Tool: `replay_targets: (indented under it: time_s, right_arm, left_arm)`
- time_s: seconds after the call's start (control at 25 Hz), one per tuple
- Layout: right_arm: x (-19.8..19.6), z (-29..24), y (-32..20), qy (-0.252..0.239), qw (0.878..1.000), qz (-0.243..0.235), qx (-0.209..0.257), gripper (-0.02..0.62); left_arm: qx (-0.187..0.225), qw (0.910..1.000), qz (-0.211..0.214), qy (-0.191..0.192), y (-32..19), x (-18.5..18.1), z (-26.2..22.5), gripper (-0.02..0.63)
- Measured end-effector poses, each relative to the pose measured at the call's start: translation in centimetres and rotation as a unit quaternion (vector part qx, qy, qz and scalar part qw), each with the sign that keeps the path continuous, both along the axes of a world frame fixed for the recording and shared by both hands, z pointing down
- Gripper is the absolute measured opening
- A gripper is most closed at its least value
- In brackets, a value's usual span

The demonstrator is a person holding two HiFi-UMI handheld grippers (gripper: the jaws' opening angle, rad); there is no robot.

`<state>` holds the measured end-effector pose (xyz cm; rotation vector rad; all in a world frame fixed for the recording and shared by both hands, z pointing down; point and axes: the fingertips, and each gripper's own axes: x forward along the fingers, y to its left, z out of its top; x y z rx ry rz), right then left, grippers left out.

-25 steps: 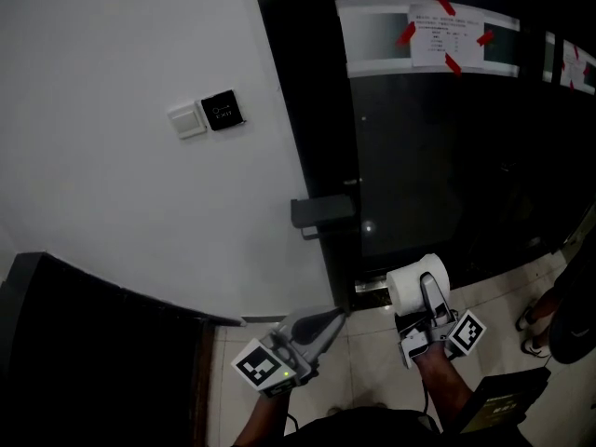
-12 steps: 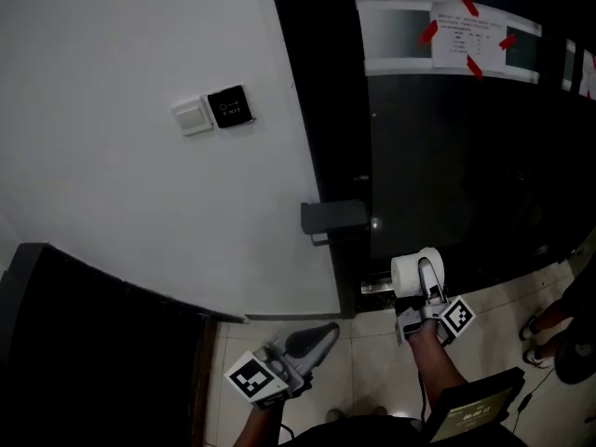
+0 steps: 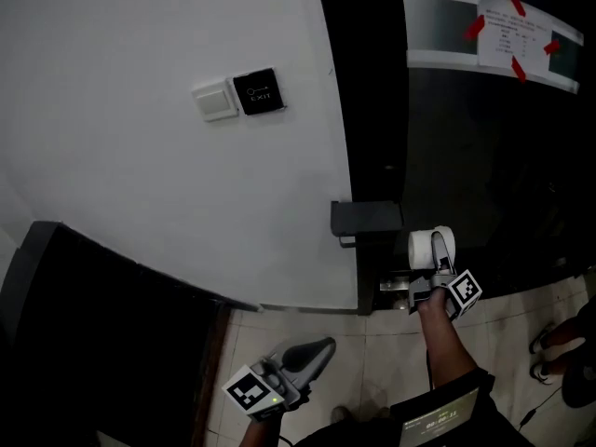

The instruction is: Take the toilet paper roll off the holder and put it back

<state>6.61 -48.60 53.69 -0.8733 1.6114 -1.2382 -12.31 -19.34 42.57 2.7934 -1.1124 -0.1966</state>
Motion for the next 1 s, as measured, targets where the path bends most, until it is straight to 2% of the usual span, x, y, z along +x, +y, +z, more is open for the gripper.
replay_targets:
  time_s: [0.4,0.56,0.8,1.0]
  right_arm:
    - [-5.8,0.6,-2.3,0.009,1.000,-0.019,-0.011,0.460]
    - [-7.8,1.4,-1.8,-0.033,0.999,-0.019,-0.023,0.460]
    - [-13.5,2.0,-0.6,-0.026,0.996,-0.082,-0.015,0.462]
    - [-17.1,1.3,0.4,-0.029,0.994,-0.102,-0.014,0.462]
  left_arm:
    - [-0.007,0.9990,-0.044,0.007,0.2,-3.2,0.1,-0.005]
    - [-0.009,0.9982,-0.059,0.005,0.6,-4.1,-0.1,-0.005]
    - [-0.011,0.9968,-0.079,0.004,1.7,-4.9,0.4,-0.005]
    - [-0.010,0.9948,-0.101,0.009,2.9,-6.2,0.3,-0.005]
